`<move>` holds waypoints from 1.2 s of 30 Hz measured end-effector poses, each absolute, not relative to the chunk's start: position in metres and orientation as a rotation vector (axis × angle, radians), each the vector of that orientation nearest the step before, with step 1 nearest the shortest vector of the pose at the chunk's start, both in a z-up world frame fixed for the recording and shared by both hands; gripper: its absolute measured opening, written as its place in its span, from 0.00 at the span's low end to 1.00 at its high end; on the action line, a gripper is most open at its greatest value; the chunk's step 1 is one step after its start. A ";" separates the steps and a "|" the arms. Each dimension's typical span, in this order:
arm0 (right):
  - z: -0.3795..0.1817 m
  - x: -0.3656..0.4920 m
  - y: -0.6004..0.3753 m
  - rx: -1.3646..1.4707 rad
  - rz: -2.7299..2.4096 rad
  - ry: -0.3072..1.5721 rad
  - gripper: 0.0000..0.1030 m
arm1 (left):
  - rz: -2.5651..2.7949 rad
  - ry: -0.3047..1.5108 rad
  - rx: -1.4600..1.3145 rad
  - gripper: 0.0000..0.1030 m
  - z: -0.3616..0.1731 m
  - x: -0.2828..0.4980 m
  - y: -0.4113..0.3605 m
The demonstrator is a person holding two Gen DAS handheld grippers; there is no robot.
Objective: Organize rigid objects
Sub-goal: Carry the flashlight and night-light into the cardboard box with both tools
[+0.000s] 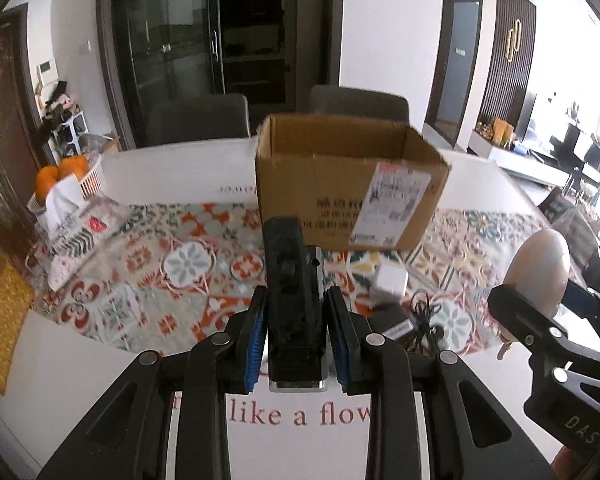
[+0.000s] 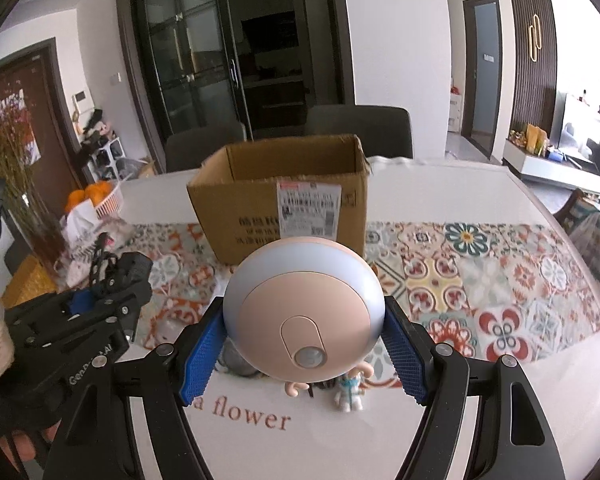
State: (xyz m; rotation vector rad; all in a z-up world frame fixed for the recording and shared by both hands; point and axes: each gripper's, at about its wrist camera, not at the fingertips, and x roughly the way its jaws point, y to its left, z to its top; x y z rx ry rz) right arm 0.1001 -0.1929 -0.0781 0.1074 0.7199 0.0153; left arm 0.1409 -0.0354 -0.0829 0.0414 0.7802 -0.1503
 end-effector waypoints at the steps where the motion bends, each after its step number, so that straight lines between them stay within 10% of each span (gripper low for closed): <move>1: -0.075 0.102 -0.193 0.110 0.018 0.717 0.72 | -0.149 0.770 0.038 0.28 -0.077 0.142 -0.035; 36: -0.006 0.260 -0.209 0.112 0.103 0.715 0.72 | -0.274 0.751 0.007 0.28 -0.002 0.286 -0.054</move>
